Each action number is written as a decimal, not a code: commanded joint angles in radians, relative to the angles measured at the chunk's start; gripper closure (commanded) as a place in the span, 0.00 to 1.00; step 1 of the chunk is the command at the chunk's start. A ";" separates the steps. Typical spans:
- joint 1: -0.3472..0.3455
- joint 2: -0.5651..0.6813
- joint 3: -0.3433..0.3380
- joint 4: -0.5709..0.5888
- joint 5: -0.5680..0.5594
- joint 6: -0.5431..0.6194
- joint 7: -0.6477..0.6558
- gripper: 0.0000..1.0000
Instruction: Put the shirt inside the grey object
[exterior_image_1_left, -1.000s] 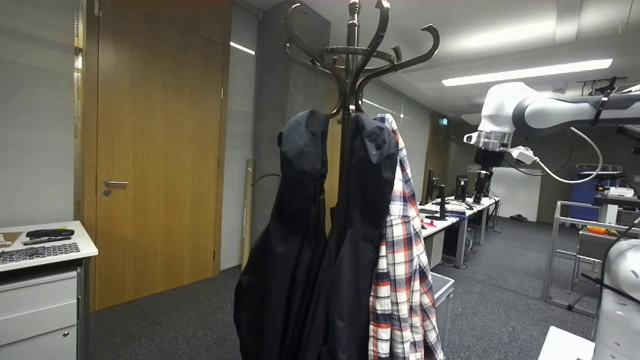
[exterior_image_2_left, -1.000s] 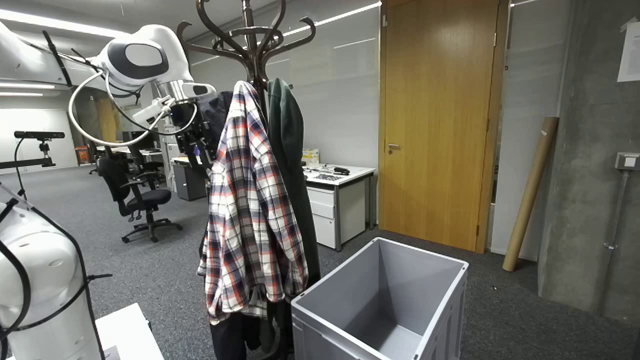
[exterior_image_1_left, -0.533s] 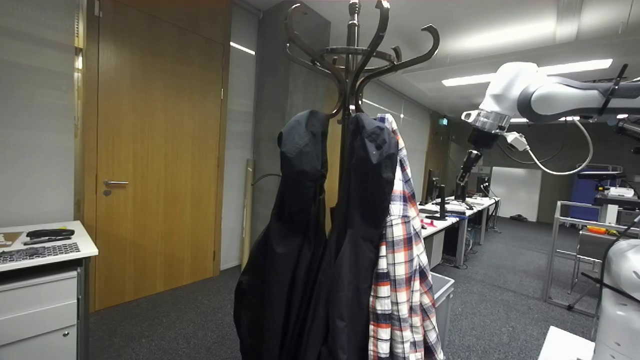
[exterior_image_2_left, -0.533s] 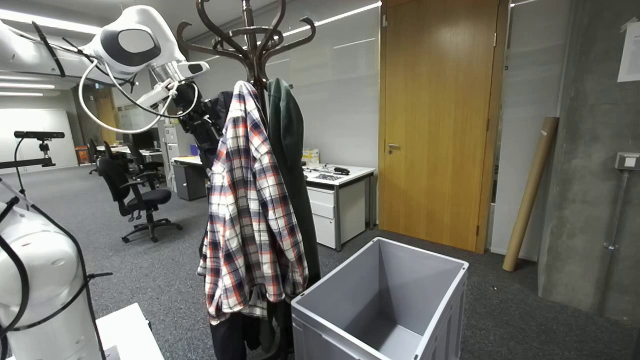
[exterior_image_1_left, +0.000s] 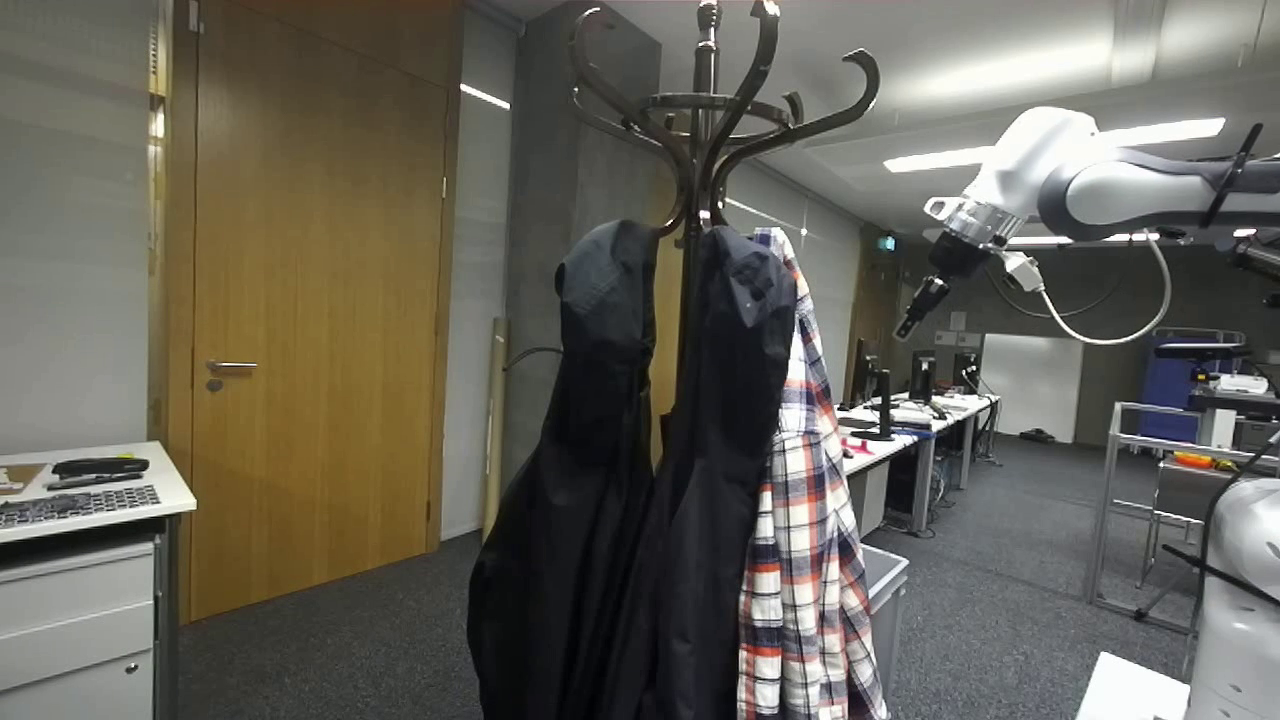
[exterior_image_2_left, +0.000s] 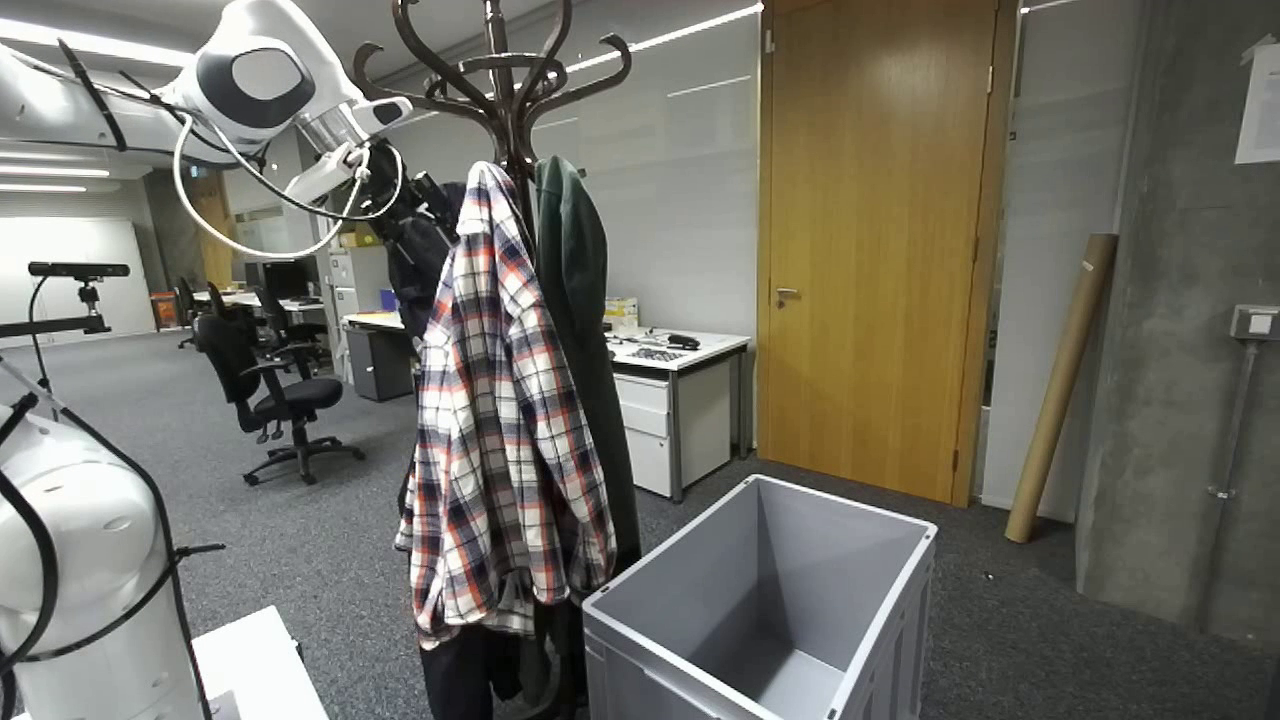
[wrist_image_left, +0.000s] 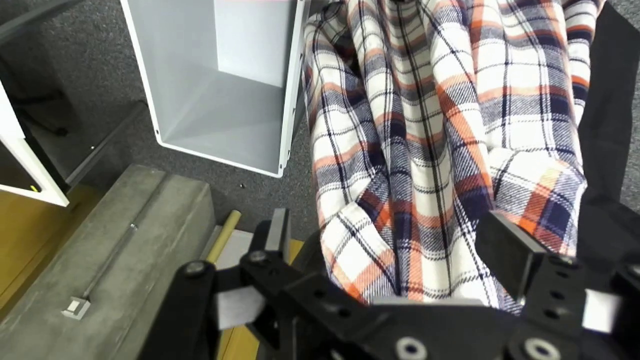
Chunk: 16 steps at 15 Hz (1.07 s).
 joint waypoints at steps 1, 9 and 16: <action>0.013 -0.004 -0.005 0.003 -0.045 0.041 -0.043 0.00; 0.023 -0.026 -0.024 -0.040 -0.025 0.103 -0.039 0.00; 0.067 -0.005 -0.074 -0.054 0.006 0.377 -0.080 0.00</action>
